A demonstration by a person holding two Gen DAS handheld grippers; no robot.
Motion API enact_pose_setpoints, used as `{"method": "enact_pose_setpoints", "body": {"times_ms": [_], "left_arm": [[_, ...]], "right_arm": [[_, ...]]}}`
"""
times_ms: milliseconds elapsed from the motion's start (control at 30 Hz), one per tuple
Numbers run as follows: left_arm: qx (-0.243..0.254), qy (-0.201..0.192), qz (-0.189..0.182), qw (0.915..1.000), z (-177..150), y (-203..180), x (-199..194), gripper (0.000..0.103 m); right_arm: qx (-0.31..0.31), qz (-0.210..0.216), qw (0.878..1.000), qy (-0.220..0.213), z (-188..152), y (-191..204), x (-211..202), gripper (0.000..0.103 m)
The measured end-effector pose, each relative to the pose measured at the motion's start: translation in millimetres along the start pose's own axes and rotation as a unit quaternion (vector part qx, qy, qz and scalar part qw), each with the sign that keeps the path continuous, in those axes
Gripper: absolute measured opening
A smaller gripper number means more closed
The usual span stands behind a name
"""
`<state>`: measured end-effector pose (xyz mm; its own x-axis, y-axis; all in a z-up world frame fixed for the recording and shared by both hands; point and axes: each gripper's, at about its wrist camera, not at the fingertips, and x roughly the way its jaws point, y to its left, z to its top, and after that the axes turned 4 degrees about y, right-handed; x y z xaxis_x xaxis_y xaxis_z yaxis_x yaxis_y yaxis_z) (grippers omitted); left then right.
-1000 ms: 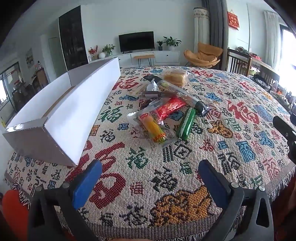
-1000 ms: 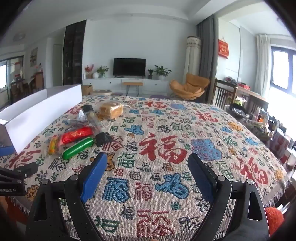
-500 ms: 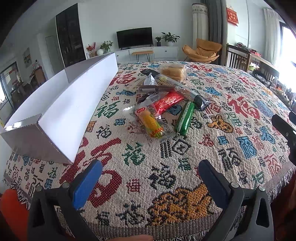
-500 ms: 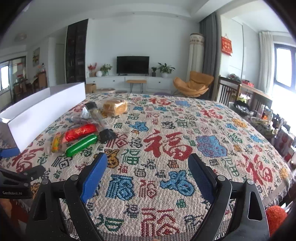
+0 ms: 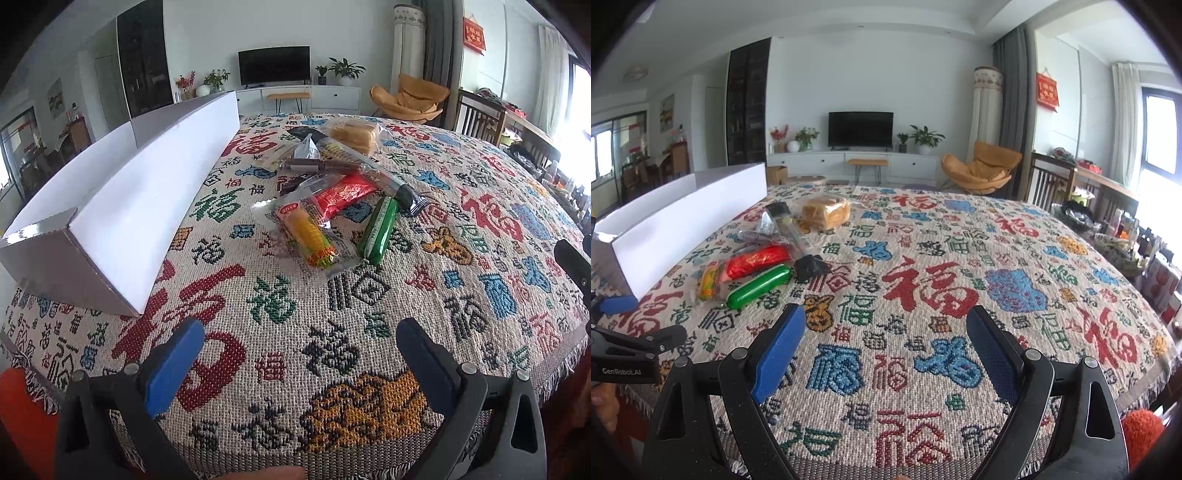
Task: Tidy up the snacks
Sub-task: 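Move both grippers toward the snack pile on the blanket, then grasp the yellow corn sausage pack with left gripper while right grasps green pack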
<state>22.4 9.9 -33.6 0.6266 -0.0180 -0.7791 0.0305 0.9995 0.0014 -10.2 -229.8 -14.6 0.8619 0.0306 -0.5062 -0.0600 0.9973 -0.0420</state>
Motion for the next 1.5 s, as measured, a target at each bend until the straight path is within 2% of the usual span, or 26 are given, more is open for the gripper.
{"method": "enact_pose_setpoints", "body": {"times_ms": [333, 533, 633, 700, 800, 867, 900, 967, 1000, 1267, 1400, 1433, 1467, 1500], "left_arm": [[-0.016, 0.023, -0.007, 0.9996, 4, 6, 10, 0.103], [-0.055, 0.025, -0.034, 0.9976, 62, 20, 19, 0.103], [-0.067, 0.059, -0.038, 0.9952, 85, 19, 45, 0.103], [-0.061, 0.087, -0.025, 0.994, 92, 12, 67, 0.103], [-0.036, 0.119, 0.029, 0.9918, 91, 2, 92, 0.103], [-0.028, 0.129, 0.048, 0.99, 85, 4, 99, 0.103], [-0.03, 0.133, 0.045, 0.9896, 82, 7, 101, 0.103], [-0.052, 0.135, 0.016, 0.9894, 78, 21, 101, 0.103], [-0.05, 0.132, 0.019, 0.9897, 77, 22, 100, 0.103], [-0.016, 0.115, 0.004, 0.9932, 74, 23, 99, 0.103], [0.009, 0.135, -0.011, 0.9907, 79, 25, 101, 0.103], [0.012, 0.131, -0.016, 0.9911, 79, 26, 98, 0.097], [0.016, 0.12, -0.02, 0.9924, 77, 26, 93, 0.082], [0.023, 0.107, -0.014, 0.9939, 76, 26, 88, 0.073]], "right_arm": [[-0.001, 0.013, 1.0, 0.014, -3, 3, 7, 0.091], [0.003, 0.025, 0.999, 0.024, -6, 3, 13, 0.091], [0.004, 0.034, 0.999, 0.027, -8, 3, 14, 0.091], [0.003, 0.038, 0.999, 0.027, -10, 3, 13, 0.091], [0.006, 0.046, 0.998, 0.029, -11, 2, 13, 0.091], [0.006, 0.05, 0.998, 0.029, -11, 0, 11, 0.091], [0.006, 0.052, 0.998, 0.028, -12, 0, 11, 0.091], [0.006, 0.055, 0.998, 0.028, -13, -2, 11, 0.091], [0.008, 0.056, 0.998, 0.029, -14, -4, 12, 0.091], [0.048, 0.07, 0.995, 0.061, -17, -15, 27, 0.091], [0.048, 0.066, 0.994, 0.066, -20, -17, 26, 0.091], [0.049, 0.066, 0.994, 0.068, -20, -17, 27, 0.091], [0.051, 0.065, 0.994, 0.07, -20, -18, 27, 0.091], [0.052, 0.065, 0.994, 0.073, -21, -18, 28, 0.091]]}}
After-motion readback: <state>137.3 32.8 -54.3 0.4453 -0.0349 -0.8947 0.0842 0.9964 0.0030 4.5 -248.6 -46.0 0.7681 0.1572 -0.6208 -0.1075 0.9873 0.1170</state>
